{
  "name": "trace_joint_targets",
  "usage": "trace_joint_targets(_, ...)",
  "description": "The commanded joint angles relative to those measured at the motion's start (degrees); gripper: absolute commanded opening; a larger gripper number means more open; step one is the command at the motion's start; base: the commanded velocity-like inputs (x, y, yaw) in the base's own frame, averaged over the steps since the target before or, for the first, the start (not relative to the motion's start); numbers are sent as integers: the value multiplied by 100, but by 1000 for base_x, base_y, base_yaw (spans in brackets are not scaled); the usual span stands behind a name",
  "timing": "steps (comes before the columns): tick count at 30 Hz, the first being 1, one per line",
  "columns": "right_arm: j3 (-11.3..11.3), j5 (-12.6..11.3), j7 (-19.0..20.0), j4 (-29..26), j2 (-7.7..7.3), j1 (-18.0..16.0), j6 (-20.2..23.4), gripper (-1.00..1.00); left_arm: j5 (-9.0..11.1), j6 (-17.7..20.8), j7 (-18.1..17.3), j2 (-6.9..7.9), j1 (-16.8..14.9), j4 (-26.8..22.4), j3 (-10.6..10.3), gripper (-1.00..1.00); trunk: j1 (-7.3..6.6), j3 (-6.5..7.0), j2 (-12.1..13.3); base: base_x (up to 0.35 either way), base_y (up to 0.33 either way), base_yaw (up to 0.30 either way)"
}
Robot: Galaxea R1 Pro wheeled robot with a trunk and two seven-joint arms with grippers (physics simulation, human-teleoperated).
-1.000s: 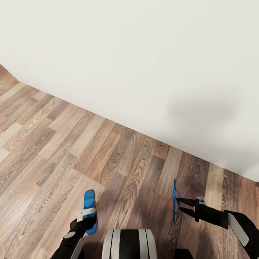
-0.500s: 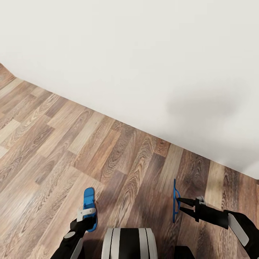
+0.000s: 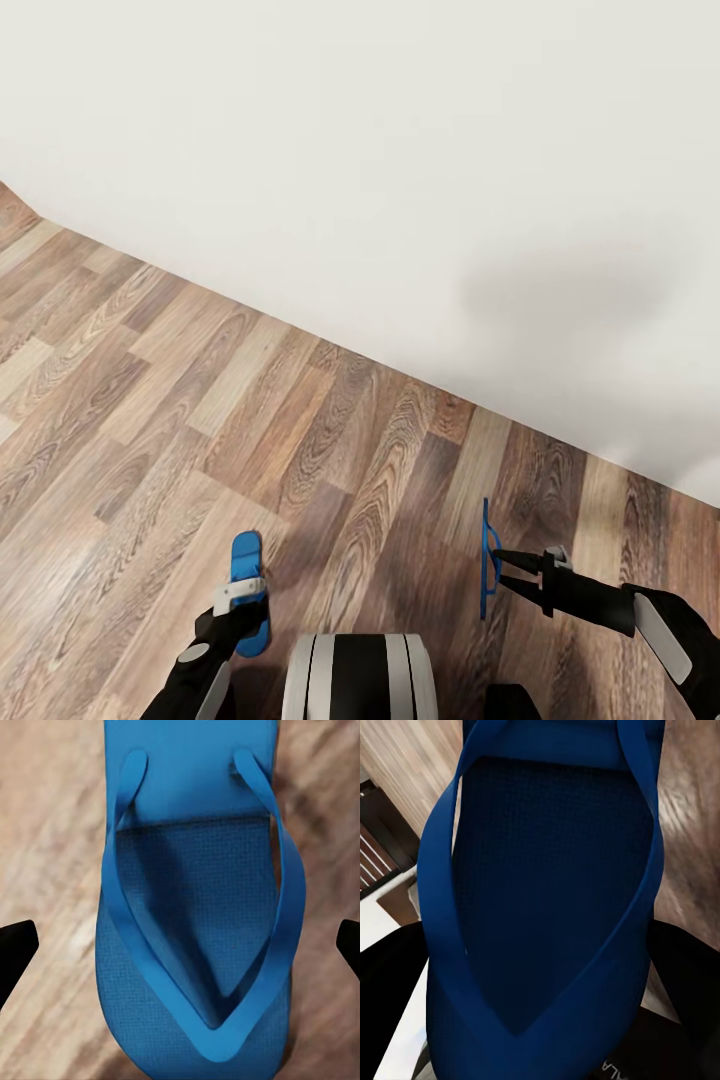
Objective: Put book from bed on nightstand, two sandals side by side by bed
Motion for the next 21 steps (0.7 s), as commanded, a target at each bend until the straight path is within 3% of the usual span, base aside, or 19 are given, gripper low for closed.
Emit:
trace_joint_targets(1, -6, 14, 25, 1, 0, -2, 18, -100, 60, 28, 15, -3, 0, -11, 6, 100, -1, -3, -1, 26, 0, 0)
trace_joint_targets(7, -6, 13, 23, 1, 0, -2, 18, -100, 60, 28, 15, -3, 0, -11, 5, 100, -1, -3, -1, 135, 0, 0)
trace_joint_targets(21, -6, 14, 24, 1, 0, -2, 18, -100, 60, 28, 15, -3, 2, -11, 2, 100, -1, -3, -1, 8, 0, 0)
